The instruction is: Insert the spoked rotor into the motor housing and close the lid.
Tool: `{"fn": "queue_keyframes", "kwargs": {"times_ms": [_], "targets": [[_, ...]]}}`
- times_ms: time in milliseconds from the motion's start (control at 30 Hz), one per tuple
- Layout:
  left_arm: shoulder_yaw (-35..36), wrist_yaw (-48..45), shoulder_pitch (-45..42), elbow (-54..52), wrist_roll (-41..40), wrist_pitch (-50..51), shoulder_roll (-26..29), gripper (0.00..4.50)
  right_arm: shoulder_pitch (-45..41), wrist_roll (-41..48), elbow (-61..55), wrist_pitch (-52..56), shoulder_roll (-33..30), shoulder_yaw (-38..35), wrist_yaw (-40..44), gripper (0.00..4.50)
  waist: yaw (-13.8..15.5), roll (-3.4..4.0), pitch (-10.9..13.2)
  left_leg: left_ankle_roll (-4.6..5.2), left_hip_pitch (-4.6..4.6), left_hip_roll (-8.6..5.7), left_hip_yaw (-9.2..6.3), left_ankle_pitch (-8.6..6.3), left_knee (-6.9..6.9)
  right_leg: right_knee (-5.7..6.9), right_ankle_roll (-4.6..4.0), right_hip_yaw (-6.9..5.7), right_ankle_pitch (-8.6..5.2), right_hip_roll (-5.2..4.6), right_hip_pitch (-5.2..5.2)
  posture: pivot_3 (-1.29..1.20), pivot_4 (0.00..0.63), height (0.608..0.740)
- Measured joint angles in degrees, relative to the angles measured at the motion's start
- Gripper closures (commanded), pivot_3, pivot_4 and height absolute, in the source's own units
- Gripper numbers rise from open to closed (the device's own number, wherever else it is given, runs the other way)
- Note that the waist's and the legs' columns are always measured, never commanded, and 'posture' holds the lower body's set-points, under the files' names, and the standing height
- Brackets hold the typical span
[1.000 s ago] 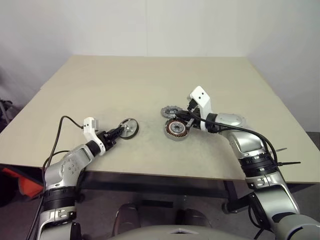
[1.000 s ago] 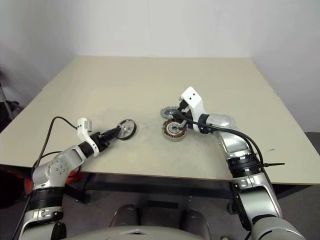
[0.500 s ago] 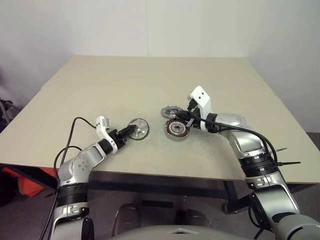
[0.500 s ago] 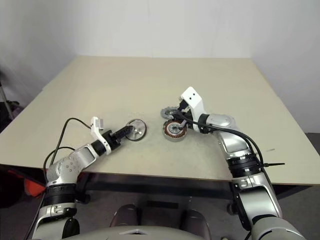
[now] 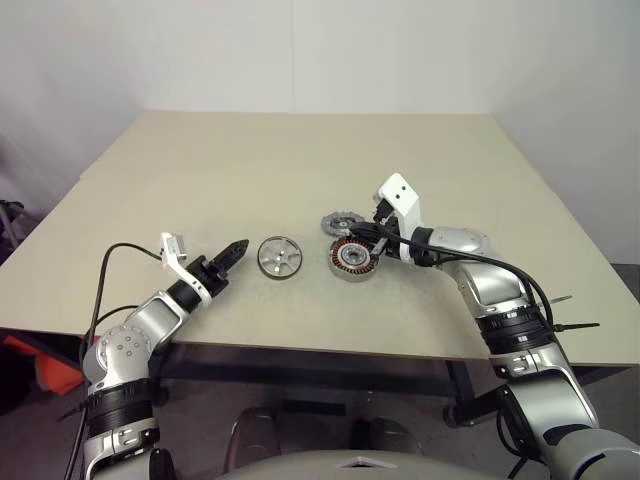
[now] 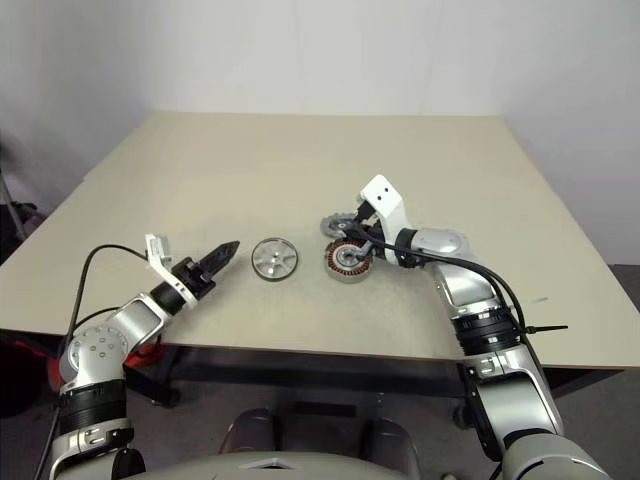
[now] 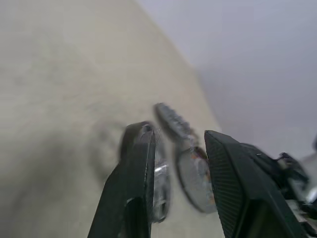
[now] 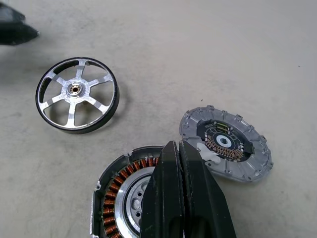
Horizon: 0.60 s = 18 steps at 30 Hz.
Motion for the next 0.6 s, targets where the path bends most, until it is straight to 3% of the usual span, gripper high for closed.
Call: {"fn": "queue_keyframes", "kwargs": {"times_ms": [600], "targets": [[-4.66, -1.40, -1.84, 6.47, 3.95, -2.49, -0.67, 2.82, -0.03, -0.16, 0.01, -0.02, -0.27, -0.01, -0.10, 4.48, 0.03, -0.03, -0.01, 0.00, -0.03, 0.02, 0.00, 0.00, -0.01, -0.01, 0.01, 0.00, 0.00, 0.01, -0.02, 0.00, 0.000, 0.740]]}}
